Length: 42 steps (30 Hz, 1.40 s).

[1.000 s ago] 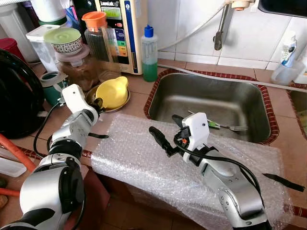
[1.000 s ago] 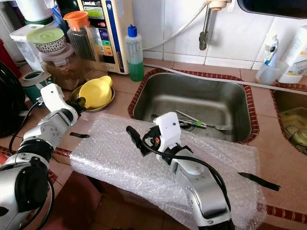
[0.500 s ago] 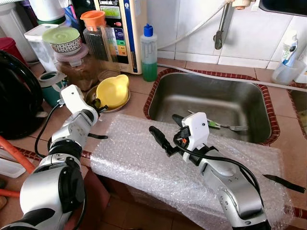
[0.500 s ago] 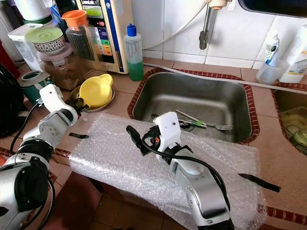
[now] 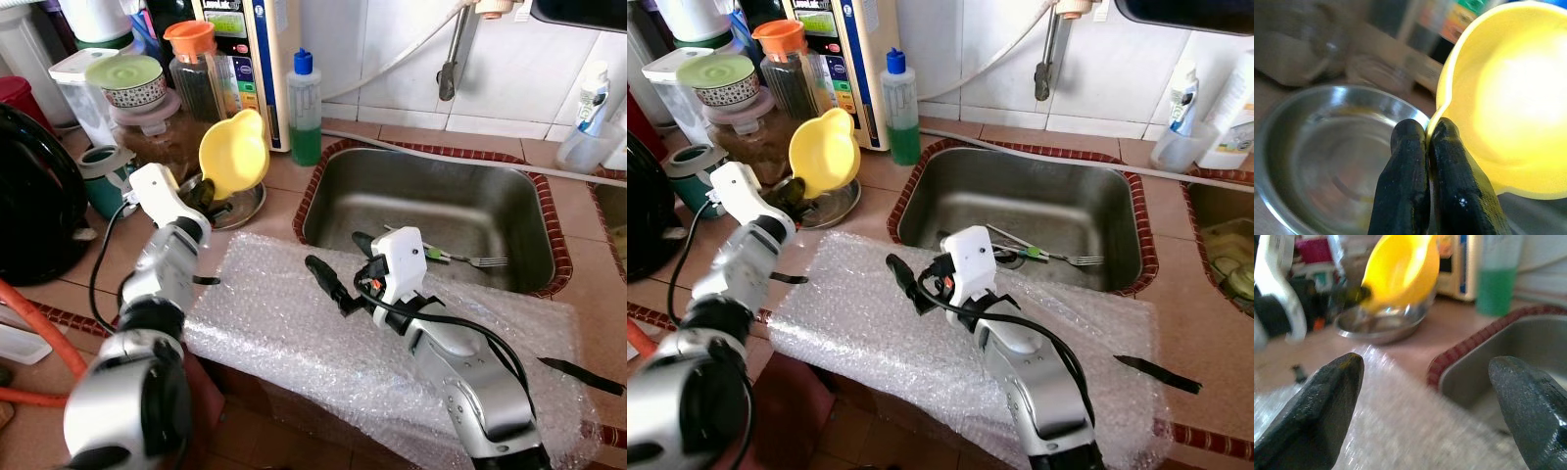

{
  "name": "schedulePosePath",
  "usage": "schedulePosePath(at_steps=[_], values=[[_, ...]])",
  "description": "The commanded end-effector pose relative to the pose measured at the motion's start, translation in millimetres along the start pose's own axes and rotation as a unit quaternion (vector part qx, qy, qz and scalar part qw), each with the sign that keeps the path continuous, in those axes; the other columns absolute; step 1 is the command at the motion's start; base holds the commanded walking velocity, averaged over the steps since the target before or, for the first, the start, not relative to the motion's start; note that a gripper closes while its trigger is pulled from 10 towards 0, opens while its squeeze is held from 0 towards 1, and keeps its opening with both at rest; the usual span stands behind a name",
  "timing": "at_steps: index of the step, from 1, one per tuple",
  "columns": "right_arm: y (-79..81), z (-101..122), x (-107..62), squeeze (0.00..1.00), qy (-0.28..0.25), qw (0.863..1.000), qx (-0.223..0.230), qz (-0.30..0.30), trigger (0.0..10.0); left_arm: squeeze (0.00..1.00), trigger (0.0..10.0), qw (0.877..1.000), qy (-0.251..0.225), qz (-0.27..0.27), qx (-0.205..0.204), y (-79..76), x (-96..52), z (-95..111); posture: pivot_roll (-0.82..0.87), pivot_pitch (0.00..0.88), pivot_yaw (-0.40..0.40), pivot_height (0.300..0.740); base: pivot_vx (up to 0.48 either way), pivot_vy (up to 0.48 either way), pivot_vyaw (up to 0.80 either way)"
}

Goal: Kitchen organization

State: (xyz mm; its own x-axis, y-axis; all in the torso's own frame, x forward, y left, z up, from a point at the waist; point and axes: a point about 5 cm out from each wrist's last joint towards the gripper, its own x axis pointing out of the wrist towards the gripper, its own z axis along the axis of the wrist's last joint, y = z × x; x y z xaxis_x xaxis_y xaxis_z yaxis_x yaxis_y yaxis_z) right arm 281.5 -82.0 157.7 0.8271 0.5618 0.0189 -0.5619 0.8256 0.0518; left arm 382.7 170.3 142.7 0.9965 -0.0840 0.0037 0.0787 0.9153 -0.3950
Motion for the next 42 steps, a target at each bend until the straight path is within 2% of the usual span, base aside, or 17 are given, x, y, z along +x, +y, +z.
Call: schedulePosePath(at_steps=[1,4,5,6,7,8,13,15,20,27,28,29,30,34,42], values=[[-7.4,5,2.7,0.0,-0.016,0.999,0.005,-0.029,10.0,0.0,0.0,0.998,-0.024,-0.016,0.05,-5.5,-2.2,3,0.02,0.025,0.096,0.74,0.0,0.0,0.0],[-14.5,15,6.0,0.0,-0.044,0.997,0.041,-0.051,10.0,0.0,0.0,0.994,-0.022,-0.054,0.098,-24.5,-8.3,-11,0.02,0.026,0.095,0.74,0.0,0.0,0.0],[-14.5,15,6.0,0.0,-0.044,0.997,0.041,-0.051,10.0,0.0,0.0,0.994,-0.022,-0.054,0.098,-24.5,-8.3,-11,0.02,0.026,0.095,0.74,0.0,0.0,0.0],[-15.6,19,7.4,0.0,-0.054,0.996,0.054,-0.052,10.0,0.0,0.0,0.989,-0.021,-0.083,0.119,-37.3,-11.6,-18,0.02,0.027,0.095,0.74,0.0,0.0,0.0],[-15.6,19,7.4,0.0,-0.054,0.996,0.054,-0.052,10.0,0.0,0.0,0.989,-0.021,-0.083,0.119,-37.3,-11.6,-18,0.02,0.027,0.095,0.74,0.0,0.0,0.0],[-15.6,21,8.6,0.0,-0.059,0.995,0.059,-0.051,10.0,0.0,0.0,0.985,-0.026,-0.106,0.134,-47.8,-13.9,-21,0.02,0.027,0.095,0.74,0.0,0.0,0.0],[-11.0,23,13.7,0.0,-0.066,0.995,0.064,-0.046,10.0,0.0,0.0,0.979,-0.031,-0.143,0.143,-68.0,-18.6,-27,0.01,0.026,0.097,0.74,0.0,0.0,0.0],[-11.2,23,16.9,0.0,-0.064,0.995,0.054,-0.058,10.0,0.0,0.0,0.975,-0.042,-0.17,0.137,-82.1,-21.7,-25,0.01,0.025,0.097,0.74,0.0,0.0,0.0],[-16.8,21,17.6,0.0,-0.059,0.994,0.038,-0.084,10.0,0.0,0.0,0.972,-0.05,-0.186,0.133,-88.9,-24.7,-23,0.02,0.022,0.096,0.74,0.0,0.0,0.0],[-37.9,22,18.3,0.0,-0.062,0.986,0.031,-0.15,9.9,0.0,0.0,0.97,-0.056,-0.197,0.129,-93.8,-30.1,-23,0.02,0.021,0.096,0.74,0.0,0.0,0.0],[-40.8,23,18.7,0.0,-0.066,0.985,0.03,-0.158,9.0,0.0,0.0,0.97,-0.056,-0.198,0.129,-94.3,-30.9,-23,0.02,0.021,0.096,0.74,0.0,0.0,0.0],[-44.5,24,19.0,0.0,-0.068,0.983,0.029,-0.17,3.7,0.0,0.0,0.97,-0.056,-0.201,0.127,-95.3,-31.7,-23,0.02,0.021,0.096,0.74,0.0,0.0,0.0],[-50.4,24,19.7,0.0,-0.07,0.98,0.041,-0.184,0.0,0.0,0.0,0.968,-0.053,-0.213,0.122,-98.8,-33.3,-24,0.02,0.021,0.096,0.74,0.0,0.0,0.0],[-55.7,23,19.4,0.0,-0.071,0.978,0.043,-0.19,0.0,0.0,0.0,0.963,-0.049,-0.236,0.119,-104.6,-36.5,-25,0.02,0.021,0.096,0.74,0.0,0.0,0.0],[-59.7,19,19.0,0.0,-0.071,0.974,0.081,-0.199,0.0,0.0,0.0,0.961,-0.049,-0.246,0.119,-107.1,-38.9,-25,0.02,0.023,0.098,0.74,0.0,0.0,0.0]])
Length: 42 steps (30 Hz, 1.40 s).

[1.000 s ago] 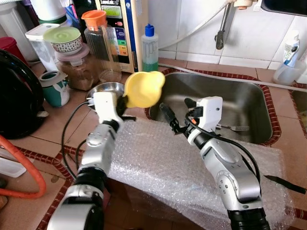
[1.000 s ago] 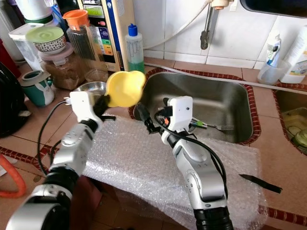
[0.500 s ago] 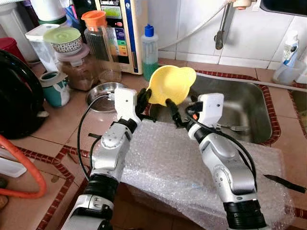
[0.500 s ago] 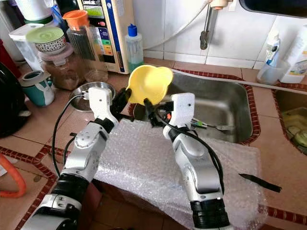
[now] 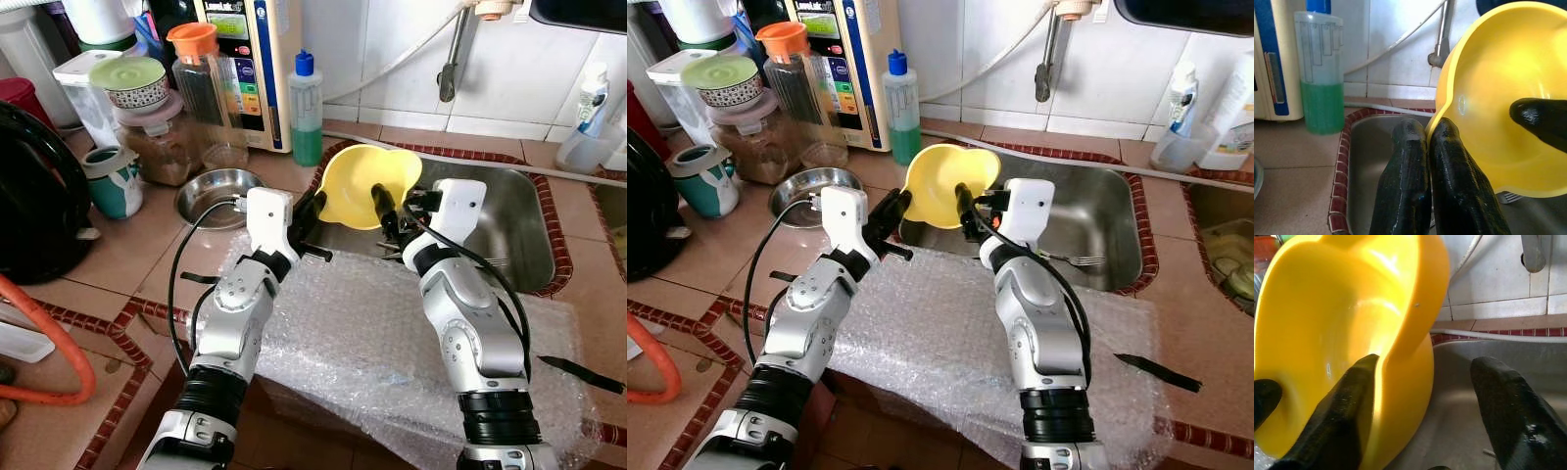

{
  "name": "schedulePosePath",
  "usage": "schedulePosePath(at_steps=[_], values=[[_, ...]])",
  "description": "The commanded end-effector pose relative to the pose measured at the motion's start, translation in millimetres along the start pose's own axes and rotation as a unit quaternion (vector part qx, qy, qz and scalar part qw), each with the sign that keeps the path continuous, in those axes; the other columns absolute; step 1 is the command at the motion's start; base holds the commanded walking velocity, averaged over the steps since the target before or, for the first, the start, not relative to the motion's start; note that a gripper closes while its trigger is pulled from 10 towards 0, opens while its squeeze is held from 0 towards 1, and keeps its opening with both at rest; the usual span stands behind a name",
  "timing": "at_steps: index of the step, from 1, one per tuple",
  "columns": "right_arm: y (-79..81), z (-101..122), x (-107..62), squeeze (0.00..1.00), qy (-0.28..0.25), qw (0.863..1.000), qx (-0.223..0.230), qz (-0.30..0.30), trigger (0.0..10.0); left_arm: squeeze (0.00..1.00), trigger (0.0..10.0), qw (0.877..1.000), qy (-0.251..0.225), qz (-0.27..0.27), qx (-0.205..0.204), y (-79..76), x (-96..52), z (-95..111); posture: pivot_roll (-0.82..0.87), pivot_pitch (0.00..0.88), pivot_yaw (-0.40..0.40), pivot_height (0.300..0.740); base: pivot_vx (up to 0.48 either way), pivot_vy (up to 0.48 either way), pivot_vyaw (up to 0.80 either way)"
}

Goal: Kitchen organization

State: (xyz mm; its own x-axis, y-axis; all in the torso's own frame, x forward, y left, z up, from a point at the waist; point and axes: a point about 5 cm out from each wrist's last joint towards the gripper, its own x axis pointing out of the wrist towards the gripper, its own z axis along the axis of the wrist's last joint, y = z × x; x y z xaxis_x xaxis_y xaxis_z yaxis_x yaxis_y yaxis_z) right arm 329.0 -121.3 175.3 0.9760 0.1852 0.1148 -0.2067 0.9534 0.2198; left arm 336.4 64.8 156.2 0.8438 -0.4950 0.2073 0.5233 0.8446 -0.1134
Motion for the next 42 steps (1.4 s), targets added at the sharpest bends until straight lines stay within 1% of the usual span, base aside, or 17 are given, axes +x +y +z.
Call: schedulePosePath(at_steps=[1,12,13,16,17,19,20,22,23,24,31,32,33,34,41,42], values=[[-1.4,-1,1.8,0.0,0.005,1.0,0.011,-0.007,0.0,0.0,0.0,1.0,-0.009,-0.008,0.009,-1.0,-0.7,6,0.02,0.022,0.097,0.74,0.0,0.0,0.0],[-7.4,-3,1.9,0.0,0.01,0.999,0.032,-0.02,0.0,0.0,0.0,1.0,-0.006,-0.004,0.014,1.4,-5.4,5,0.02,0.022,0.093,0.74,0.0,0.0,0.0],[-8.1,-3,2.0,0.0,0.011,0.999,0.035,-0.022,0.0,0.0,0.0,1.0,-0.003,0.002,0.021,2.7,-5.3,5,0.02,0.021,0.092,0.74,0.0,0.0,0.0],[-8.6,-3,2.3,0.0,0.011,0.999,0.041,-0.024,0.0,0.0,0.0,1.0,0.002,0.015,0.025,6.2,-5.2,4,0.02,0.021,0.092,0.74,0.0,0.0,0.0],[-9.0,-3,2.6,0.0,0.011,0.999,0.043,-0.025,0.0,0.0,0.4,1.0,0.003,0.017,0.025,7.3,-5.2,4,0.02,0.021,0.092,0.74,0.0,0.0,0.0],[-9.1,-3,2.7,0.0,0.011,0.999,0.044,-0.025,0.0,0.0,0.4,1.0,0.003,0.017,0.025,7.5,-5.3,4,0.02,0.021,0.092,0.74,0.0,0.0,0.0],[-9.6,-2,2.9,0.0,0.011,0.999,0.045,-0.026,0.0,0.0,1.0,0.999,0.005,0.018,0.028,8.0,-5.2,4,0.02,0.021,0.09,0.74,0.0,0.0,0.0],[-10.3,-2,3.0,0.0,0.012,0.998,0.047,-0.027,0.0,0.0,3.6,0.999,0.01,0.018,0.035,8.4,-5.1,3,0.02,0.021,0.09,0.74,0.0,0.0,0.0],[-10.7,-3,3.0,0.0,0.012,0.998,0.05,-0.028,0.0,0.0,5.9,0.999,0.012,0.018,0.037,8.5,-5.1,3,0.02,0.021,0.09,0.74,0.0,0.0,0.0],[-11.1,-3,2.9,0.0,0.013,0.998,0.052,-0.029,0.0,0.0,10.0,0.999,0.015,0.019,0.036,9.1,-5.1,3,0.02,0.02,0.09,0.74,0.0,0.0,0.0],[-11.7,-3,3.0,0.0,0.013,0.998,0.056,-0.032,0.0,0.0,10.0,1.0,0.019,0.013,0.017,7.7,-5.4,0,0.02,0.019,0.093,0.74,0.0,0.0,0.0],[-11.8,-3,3.1,0.0,0.013,0.998,0.056,-0.033,0.0,0.65,10.0,1.0,0.019,0.013,0.013,7.6,-5.4,0,0.02,0.018,0.092,0.74,0.0,0.0,0.0],[-12.3,-3,3.0,0.0,0.012,0.998,0.056,-0.034,0.0,1.0,10.0,1.0,0.017,0.008,0.001,6.5,-5.5,1,0.02,0.017,0.093,0.74,0.0,0.0,0.0],[-12.5,-3,3.0,0.0,0.012,0.998,0.056,-0.035,0.0,1.0,10.0,1.0,0.015,0.004,-0.004,5.8,-5.5,1,0.02,0.017,0.093,0.74,0.0,0.0,0.0],[-19.8,1,5.3,0.0,-0.004,0.997,0.047,-0.066,0.0,1.0,10.0,1.0,0.021,0.007,0.004,6.9,-6.8,-1,0.02,0.016,0.093,0.74,0.0,0.0,0.0],[-23.9,1,6.5,0.0,-0.008,0.996,0.039,-0.082,0.0,1.0,10.0,1.0,0.024,-0.007,0.001,5.1,-7.4,-1,0.02,0.016,0.093,0.74,0.0,0.0,0.0]])
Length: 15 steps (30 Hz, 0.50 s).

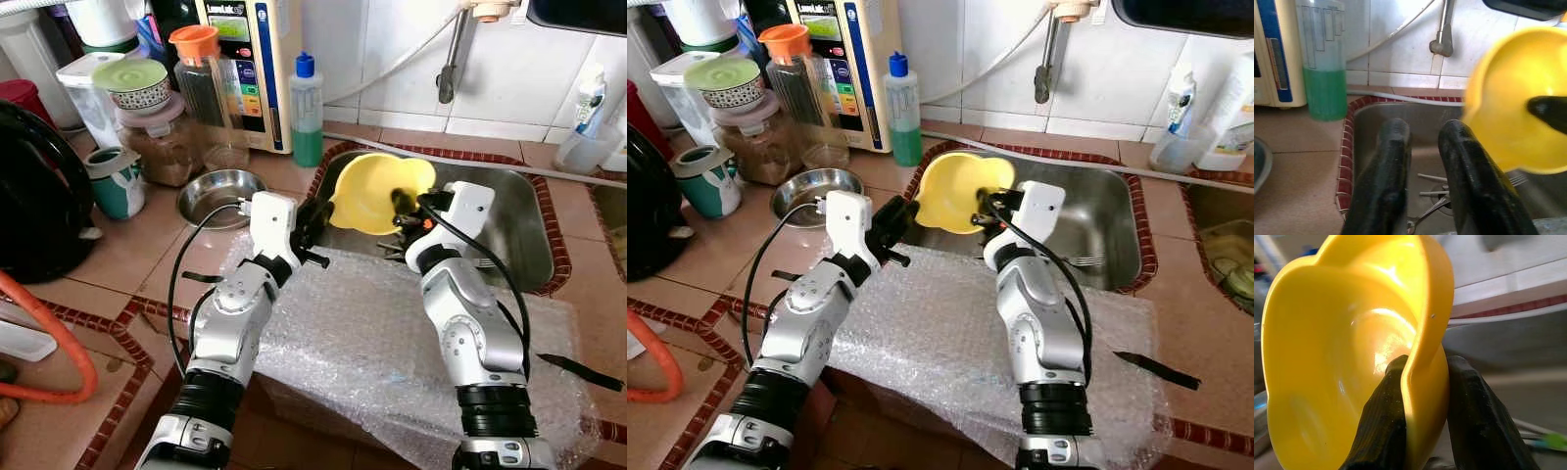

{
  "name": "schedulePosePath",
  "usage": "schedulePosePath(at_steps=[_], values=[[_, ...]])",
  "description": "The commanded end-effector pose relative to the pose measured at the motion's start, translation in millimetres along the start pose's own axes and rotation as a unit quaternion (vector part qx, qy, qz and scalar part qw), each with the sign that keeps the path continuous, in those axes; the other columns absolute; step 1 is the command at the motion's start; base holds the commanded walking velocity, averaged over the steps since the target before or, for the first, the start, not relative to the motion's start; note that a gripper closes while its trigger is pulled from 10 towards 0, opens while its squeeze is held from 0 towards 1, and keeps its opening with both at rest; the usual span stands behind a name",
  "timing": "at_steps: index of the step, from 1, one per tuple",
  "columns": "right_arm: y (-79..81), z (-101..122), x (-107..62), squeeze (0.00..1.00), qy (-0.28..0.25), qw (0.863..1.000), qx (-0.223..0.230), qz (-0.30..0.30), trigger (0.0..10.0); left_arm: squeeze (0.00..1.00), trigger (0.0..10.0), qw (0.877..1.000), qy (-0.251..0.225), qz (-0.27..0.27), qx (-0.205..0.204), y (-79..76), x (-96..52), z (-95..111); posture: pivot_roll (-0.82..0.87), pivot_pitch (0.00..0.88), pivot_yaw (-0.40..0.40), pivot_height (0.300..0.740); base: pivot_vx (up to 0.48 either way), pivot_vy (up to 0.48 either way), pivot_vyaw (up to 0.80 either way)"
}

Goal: Kitchen organization

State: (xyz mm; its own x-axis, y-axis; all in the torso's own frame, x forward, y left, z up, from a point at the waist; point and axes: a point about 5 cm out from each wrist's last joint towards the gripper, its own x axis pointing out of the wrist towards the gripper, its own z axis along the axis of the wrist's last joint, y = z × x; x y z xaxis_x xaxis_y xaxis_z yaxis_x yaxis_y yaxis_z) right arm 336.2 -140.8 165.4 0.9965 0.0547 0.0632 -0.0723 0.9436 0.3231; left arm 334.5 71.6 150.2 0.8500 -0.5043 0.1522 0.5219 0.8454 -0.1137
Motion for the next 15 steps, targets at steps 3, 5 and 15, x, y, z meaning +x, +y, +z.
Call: schedulePosePath(at_steps=[3,5,15], values=[[-4.7,6,5.6,0.0,-0.017,0.999,-0.018,-0.029,0.0,1.0,10.0,1.0,-0.001,-0.024,-0.004,-3.3,-2.6,3,0.03,0.012,0.092,0.74,0.0,0.0,0.0],[-11.9,4,8.9,0.0,-0.016,0.998,-0.029,-0.056,0.0,1.0,10.0,0.999,-0.002,-0.042,-0.008,-6.9,-3.5,5,0.03,0.011,0.092,0.74,0.0,0.0,0.0],[-42.7,-6,21.2,0.0,-0.023,0.98,-0.142,-0.136,0.0,1.0,10.0,0.998,0.022,-0.048,0.022,-3.9,-13.7,-2,0.06,0.012,0.092,0.74,0.0,0.0,0.0]])
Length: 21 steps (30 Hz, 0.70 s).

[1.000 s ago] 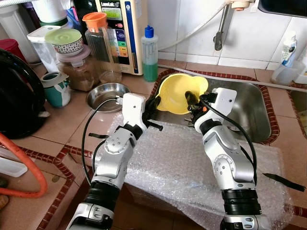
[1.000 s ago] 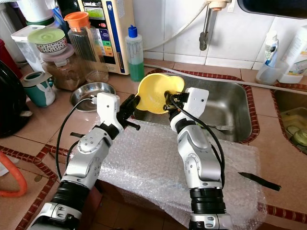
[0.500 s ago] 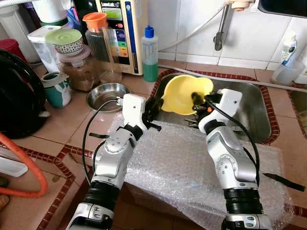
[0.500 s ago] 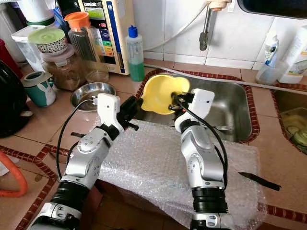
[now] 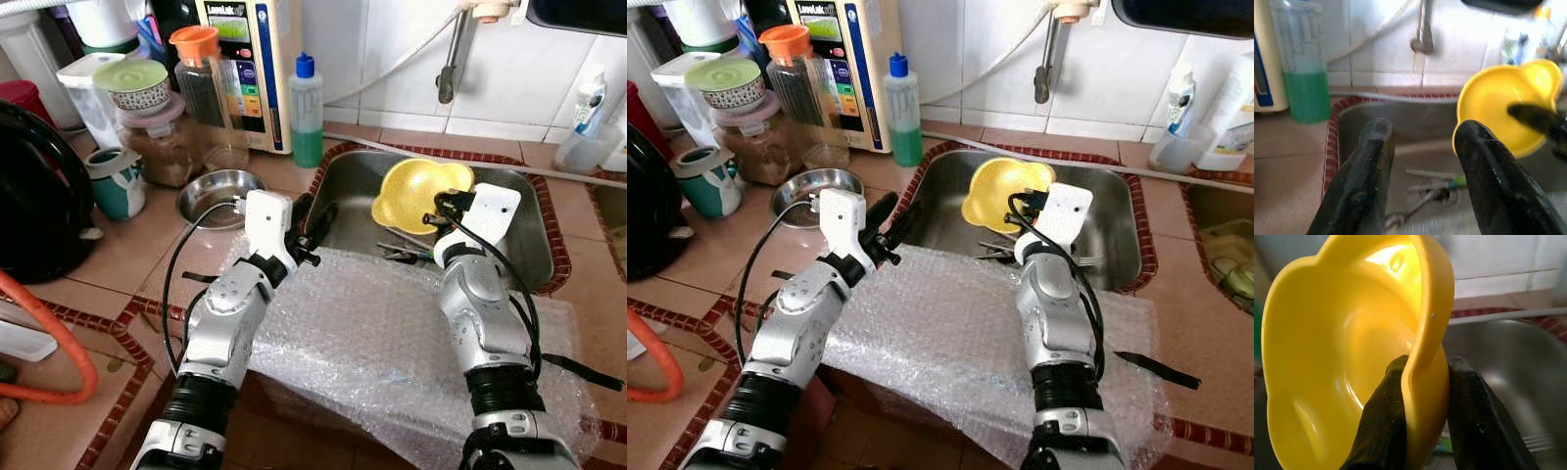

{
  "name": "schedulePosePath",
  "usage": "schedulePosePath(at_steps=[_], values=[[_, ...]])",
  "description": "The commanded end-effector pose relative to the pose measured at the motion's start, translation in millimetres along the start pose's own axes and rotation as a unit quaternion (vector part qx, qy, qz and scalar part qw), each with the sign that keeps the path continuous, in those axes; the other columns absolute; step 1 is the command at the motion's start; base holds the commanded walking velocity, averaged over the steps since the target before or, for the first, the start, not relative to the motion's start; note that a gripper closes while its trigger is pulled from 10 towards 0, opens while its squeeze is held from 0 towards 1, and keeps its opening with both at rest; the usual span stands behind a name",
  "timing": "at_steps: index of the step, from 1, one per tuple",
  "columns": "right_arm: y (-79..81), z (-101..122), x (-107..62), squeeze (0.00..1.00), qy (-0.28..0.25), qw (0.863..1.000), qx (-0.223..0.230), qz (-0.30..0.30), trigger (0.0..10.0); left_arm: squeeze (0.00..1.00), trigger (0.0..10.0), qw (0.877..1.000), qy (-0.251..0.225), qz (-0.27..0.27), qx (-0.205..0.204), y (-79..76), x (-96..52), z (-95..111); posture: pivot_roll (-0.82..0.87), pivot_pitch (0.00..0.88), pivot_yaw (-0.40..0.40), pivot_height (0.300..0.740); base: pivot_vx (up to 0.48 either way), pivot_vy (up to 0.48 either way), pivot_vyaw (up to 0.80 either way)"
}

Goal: Kitchen organization

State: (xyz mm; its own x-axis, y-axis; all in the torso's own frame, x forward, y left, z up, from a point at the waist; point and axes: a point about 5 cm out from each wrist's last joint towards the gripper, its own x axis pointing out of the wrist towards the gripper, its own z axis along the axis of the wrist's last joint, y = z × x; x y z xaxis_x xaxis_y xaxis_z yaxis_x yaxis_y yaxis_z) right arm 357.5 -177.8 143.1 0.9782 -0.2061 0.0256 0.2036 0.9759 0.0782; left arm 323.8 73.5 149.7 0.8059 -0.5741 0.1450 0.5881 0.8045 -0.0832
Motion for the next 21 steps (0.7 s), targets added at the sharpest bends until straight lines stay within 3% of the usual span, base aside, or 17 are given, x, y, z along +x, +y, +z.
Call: schedulePosePath(at_steps=[1,5,9,16,17,18,21], values=[[-0.4,4,3.8,0.0,-0.017,1.0,-0.015,-0.009,0.0,1.0,10.0,1.0,0.017,-0.007,0.014,-0.3,-4.4,-4,0.06,0.012,0.092,0.74,0.0,0.0,0.0],[-16.1,4,10.9,0.0,-0.023,0.999,-0.033,-0.033,0.0,1.0,10.0,0.999,0.036,0.006,0.029,6.0,-15.4,-12,0.07,0.015,0.088,0.74,0.0,0.0,0.0],[-41.2,-3,18.3,0.0,-0.012,0.989,-0.133,-0.056,0.0,1.0,10.0,0.997,0.056,0.003,0.055,4.6,-28.8,-22,0.07,0.018,0.081,0.74,0.0,0.0,0.0],[-55.4,-13,20.2,0.0,0.018,0.982,-0.179,-0.056,0.0,1.0,10.0,0.996,0.061,-0.007,0.069,-2.8,-33.5,-26,0.08,0.02,0.078,0.74,0.0,0.0,0.0],[-58.1,-13,20.3,0.0,0.022,0.978,-0.199,-0.065,7.2,1.0,10.0,0.995,0.062,-0.008,0.073,-3.7,-33.7,-26,0.08,0.02,0.078,0.74,0.0,0.0,0.0],[-60.5,-14,20.5,0.0,0.027,0.976,-0.206,-0.071,10.0,1.0,10.0,0.995,0.063,-0.012,0.079,-4.7,-34.1,-27,0.08,0.022,0.078,0.74,0.0,0.0,0.0],[-63.6,-15,21.7,0.0,0.032,0.975,-0.205,-0.077,10.0,1.0,10.0,0.994,0.066,-0.017,0.088,-6.3,-34.7,-27,0.08,0.022,0.078,0.74,0.0,0.0,0.0]])
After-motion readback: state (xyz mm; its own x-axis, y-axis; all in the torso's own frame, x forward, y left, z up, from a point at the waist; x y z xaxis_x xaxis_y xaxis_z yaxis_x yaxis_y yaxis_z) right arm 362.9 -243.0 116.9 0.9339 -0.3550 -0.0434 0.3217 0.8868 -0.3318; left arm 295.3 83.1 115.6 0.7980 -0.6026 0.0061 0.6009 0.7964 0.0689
